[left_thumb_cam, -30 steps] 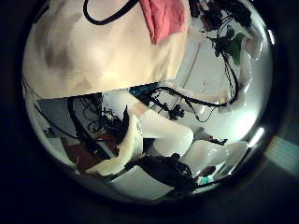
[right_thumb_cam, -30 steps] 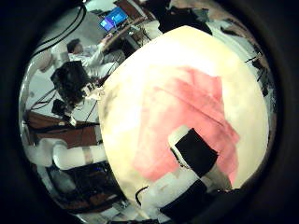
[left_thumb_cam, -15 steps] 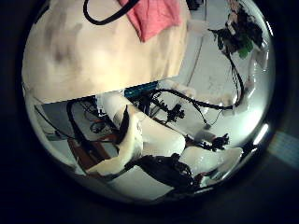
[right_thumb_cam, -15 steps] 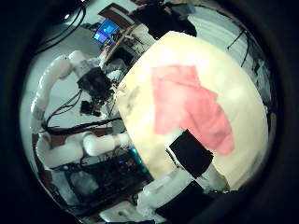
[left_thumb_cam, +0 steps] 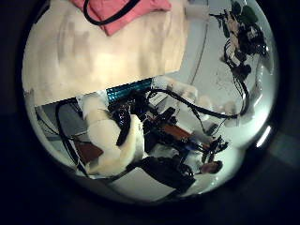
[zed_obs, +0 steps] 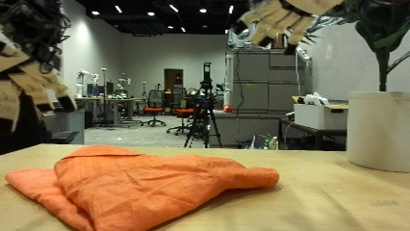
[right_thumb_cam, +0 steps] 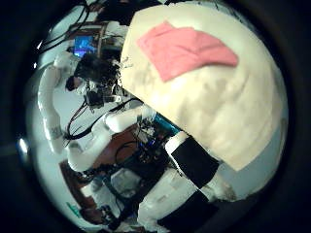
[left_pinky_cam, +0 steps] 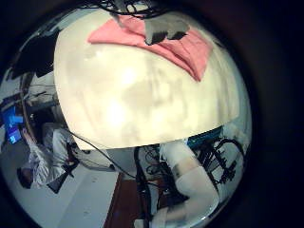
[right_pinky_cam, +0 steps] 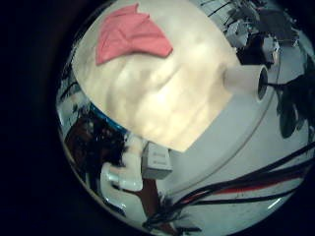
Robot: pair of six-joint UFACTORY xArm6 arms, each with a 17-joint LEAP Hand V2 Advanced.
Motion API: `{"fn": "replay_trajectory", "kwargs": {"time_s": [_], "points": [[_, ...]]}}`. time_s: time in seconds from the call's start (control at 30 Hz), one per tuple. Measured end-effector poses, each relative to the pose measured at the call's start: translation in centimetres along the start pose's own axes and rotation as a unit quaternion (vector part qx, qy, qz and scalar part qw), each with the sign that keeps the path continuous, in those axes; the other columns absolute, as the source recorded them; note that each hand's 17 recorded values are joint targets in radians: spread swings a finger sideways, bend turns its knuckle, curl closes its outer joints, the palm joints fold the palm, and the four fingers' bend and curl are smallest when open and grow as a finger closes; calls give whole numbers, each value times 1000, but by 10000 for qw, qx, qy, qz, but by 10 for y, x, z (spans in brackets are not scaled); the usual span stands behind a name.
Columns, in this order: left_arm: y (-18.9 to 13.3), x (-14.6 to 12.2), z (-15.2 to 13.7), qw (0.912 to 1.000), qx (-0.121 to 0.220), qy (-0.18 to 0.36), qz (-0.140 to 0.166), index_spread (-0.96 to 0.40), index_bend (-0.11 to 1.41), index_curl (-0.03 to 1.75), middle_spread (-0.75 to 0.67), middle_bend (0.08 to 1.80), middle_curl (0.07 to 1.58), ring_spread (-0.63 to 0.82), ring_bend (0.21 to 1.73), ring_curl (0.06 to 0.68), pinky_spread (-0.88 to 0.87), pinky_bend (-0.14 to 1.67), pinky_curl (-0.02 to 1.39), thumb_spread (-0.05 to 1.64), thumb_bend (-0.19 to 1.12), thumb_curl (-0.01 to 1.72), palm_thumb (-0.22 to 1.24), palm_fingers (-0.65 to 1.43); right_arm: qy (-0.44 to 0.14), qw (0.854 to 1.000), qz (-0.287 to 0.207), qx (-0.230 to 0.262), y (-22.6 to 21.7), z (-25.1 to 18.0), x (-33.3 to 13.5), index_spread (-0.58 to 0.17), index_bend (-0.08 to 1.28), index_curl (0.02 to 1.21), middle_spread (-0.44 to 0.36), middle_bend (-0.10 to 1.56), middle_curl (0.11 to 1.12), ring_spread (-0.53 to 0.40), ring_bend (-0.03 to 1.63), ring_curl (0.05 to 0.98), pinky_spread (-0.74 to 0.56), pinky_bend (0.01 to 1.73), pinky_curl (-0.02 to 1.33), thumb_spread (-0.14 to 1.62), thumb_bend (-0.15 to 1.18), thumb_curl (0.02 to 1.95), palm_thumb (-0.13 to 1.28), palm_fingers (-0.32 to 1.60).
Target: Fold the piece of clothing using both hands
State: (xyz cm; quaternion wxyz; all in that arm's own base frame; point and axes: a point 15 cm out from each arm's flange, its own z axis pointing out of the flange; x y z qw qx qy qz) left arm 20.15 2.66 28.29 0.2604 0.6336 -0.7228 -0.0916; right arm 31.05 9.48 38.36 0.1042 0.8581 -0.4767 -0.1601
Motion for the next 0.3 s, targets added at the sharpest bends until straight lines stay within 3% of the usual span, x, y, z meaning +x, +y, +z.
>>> {"fn": "replay_trajectory", "kwargs": {"time_s": [0.1, 0.3], "points": [[11, 3, 3, 9996, -208, -187, -64, 64, 164, 287, 409, 170, 214, 574, 339, 235, 533, 230, 323, 1148, -20, 332, 378, -45, 49, 9999, 21, -157, 19, 25, 5, -409, 180, 347, 61, 194, 330, 205, 263, 226, 350, 247, 278, 1420, -8, 230, 560, 70], [-5, 12, 7, 9999, -69, 46, 80, 67, 163, 291, 433, 168, 213, 573, 343, 235, 532, 228, 322, 1147, -20, 332, 379, -49, 141, 9998, 139, -15, 44, 48, 19, -409, 184, 341, 32, 191, 327, 206, 236, 226, 347, 211, 284, 1424, -7, 223, 558, 100]]}}
